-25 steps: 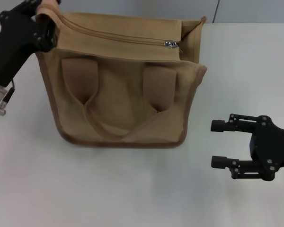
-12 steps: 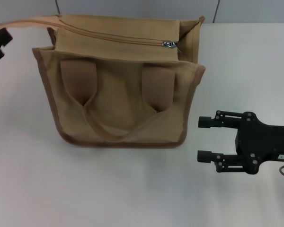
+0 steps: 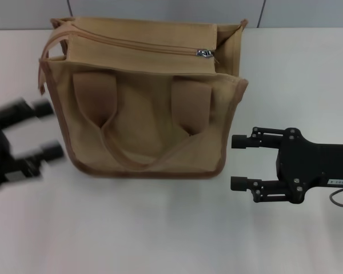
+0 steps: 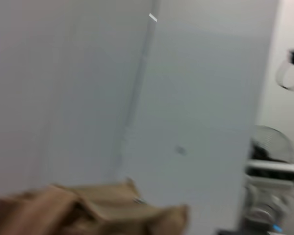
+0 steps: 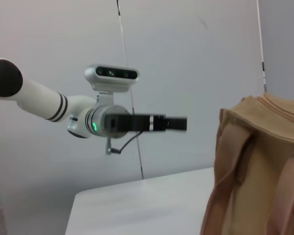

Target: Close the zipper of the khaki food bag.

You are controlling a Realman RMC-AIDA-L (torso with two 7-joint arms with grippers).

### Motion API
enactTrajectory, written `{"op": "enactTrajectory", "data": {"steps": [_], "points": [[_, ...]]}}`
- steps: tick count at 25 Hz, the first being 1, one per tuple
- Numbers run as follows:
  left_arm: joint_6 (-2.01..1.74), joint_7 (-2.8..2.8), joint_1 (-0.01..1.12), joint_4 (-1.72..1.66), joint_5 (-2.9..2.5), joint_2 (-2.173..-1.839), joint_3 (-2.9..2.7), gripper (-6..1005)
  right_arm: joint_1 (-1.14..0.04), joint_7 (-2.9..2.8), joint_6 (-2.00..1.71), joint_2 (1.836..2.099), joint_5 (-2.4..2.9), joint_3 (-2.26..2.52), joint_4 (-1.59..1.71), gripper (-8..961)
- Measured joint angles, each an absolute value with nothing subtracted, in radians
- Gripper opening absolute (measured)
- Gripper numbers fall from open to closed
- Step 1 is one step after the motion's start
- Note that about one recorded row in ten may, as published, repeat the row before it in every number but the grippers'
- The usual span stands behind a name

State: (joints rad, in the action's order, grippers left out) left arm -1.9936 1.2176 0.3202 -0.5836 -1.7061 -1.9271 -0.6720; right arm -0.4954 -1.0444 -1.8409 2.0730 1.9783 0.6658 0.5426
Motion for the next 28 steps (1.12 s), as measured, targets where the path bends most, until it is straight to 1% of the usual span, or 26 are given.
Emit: {"op": "enactTrajectory", "data": {"steps": [4, 6, 7, 8, 11, 28], "points": [[-1.974, 1.202, 0.337, -0.588, -1.720, -1.959, -0.824, 832, -0.505, -1.044, -1.844, 2.076, 1.979, 0.687, 0.529, 745], [-1.953, 1.184, 0.345, -0.586, -1.748, -1.981, -0.848, 831, -0.513, -1.043, -1.843, 2.076, 1.979, 0.701, 0.515, 745], [-1.933, 1.162, 0.354, -0.586, -1.794, -2.003, -0.847, 831, -0.516, -1.039, -1.842, 2.077, 1.979, 0.703, 0.506, 745], [-1.933, 1.162, 0.354, -0.586, -1.794, -2.003, -0.847, 831, -0.518, -1.036, -1.840, 2.077, 1.979, 0.704, 0.499, 745], [-1.908, 1.153, 0.363, -0.584, -1.826, -2.018, -0.846, 830, -0.524, -1.022, -1.837, 2.077, 1.979, 0.704, 0.478, 744], [-1.891, 1.154, 0.387, -0.584, -1.844, -2.022, -0.846, 830, -0.537, -1.019, -1.833, 2.077, 1.984, 0.707, 0.463, 745]]}}
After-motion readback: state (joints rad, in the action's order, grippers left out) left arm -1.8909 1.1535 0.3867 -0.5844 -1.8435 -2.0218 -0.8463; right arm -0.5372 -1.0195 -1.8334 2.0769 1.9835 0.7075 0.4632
